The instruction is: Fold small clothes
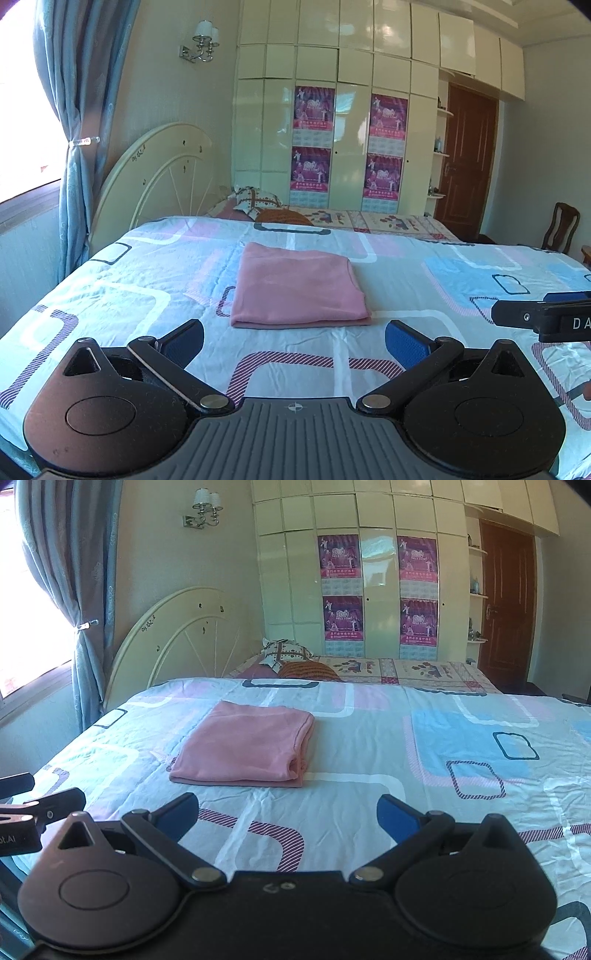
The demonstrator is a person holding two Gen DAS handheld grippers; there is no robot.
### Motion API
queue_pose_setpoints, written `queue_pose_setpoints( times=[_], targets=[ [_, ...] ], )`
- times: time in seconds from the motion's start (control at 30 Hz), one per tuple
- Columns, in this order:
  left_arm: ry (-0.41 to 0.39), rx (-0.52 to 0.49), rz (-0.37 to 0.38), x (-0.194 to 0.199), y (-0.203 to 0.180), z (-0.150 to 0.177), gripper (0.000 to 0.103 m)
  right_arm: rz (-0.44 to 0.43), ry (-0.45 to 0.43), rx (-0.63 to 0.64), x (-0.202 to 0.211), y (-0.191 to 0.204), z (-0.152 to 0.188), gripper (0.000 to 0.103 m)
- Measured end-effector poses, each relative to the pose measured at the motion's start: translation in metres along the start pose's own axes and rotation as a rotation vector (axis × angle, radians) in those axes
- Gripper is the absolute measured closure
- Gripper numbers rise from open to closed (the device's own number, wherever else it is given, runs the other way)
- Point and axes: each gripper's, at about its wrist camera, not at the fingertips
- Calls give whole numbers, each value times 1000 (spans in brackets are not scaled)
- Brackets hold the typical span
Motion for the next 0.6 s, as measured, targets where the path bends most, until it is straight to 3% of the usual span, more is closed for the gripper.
queue_pose_setpoints(
  times=[0.6],
  targets=[
    [-13,-6,14,3,0,-2,0,12,-27,27,14,12,-3,0]
  ],
)
Point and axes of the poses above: each gripper's, at about its wrist camera, not at the fingertips, and x roughly against the way its jaws point, y to its left, z to its underside, and after that the axes turned 9 degrees about z, right-handed
